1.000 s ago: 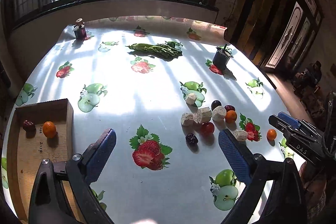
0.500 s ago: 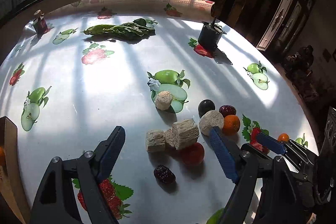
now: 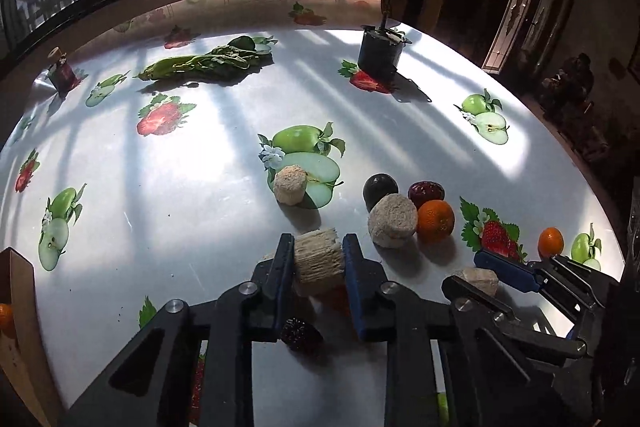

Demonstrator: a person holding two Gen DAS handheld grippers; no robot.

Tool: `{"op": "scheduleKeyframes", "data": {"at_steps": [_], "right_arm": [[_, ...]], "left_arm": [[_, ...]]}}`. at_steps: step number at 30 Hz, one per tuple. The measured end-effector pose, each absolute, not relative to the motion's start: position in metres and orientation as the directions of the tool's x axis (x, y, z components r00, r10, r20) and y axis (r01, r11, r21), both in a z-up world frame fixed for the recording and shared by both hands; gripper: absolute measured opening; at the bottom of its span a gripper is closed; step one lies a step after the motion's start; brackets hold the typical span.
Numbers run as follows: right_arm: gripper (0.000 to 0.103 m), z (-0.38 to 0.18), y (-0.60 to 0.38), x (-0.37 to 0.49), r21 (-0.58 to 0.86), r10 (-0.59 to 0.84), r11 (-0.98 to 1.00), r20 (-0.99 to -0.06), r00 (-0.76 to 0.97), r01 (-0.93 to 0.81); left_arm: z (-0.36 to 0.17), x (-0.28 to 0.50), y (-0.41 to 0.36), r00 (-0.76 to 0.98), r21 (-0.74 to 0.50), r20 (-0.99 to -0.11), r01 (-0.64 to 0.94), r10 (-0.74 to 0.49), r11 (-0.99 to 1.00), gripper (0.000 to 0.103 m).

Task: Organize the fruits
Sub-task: 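Grasp a white snack cube with the left gripper while the right gripper grasps another, then carry both white snack pieces into the tray and open both grippers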

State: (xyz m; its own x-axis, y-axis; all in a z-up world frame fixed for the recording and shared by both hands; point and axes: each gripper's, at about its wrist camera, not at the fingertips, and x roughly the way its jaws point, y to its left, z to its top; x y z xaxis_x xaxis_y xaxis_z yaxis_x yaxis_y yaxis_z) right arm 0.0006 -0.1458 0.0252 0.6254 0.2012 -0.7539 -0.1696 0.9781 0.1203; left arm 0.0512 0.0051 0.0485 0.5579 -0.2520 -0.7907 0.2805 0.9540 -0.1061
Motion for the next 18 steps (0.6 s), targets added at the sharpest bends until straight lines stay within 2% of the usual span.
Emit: {"op": "scheduleKeyframes", "data": {"at_steps": [6,10,18], "right_arm": [[0.038,0.040,-0.148,-0.009,0.170,0.249,0.968,-0.717,0.651,-0.182],[0.039,0.063,-0.144,-0.021,0.239,0.319,0.948,-0.691,0.649,-0.211],[0.039,0.108,-0.064,-0.042,0.246,0.437,0.894,-0.657,0.614,-0.374]], "left_arm": [[0.080,0.018,0.053,0.593,-0.205,-0.744,0.234,-0.306,0.951,0.023],[0.102,-0.009,0.103,0.643,-0.222,-0.708,0.189,-0.291,0.957,0.023],[0.112,-0.052,0.236,0.705,-0.188,-0.701,-0.037,-0.107,0.982,0.024]]}}
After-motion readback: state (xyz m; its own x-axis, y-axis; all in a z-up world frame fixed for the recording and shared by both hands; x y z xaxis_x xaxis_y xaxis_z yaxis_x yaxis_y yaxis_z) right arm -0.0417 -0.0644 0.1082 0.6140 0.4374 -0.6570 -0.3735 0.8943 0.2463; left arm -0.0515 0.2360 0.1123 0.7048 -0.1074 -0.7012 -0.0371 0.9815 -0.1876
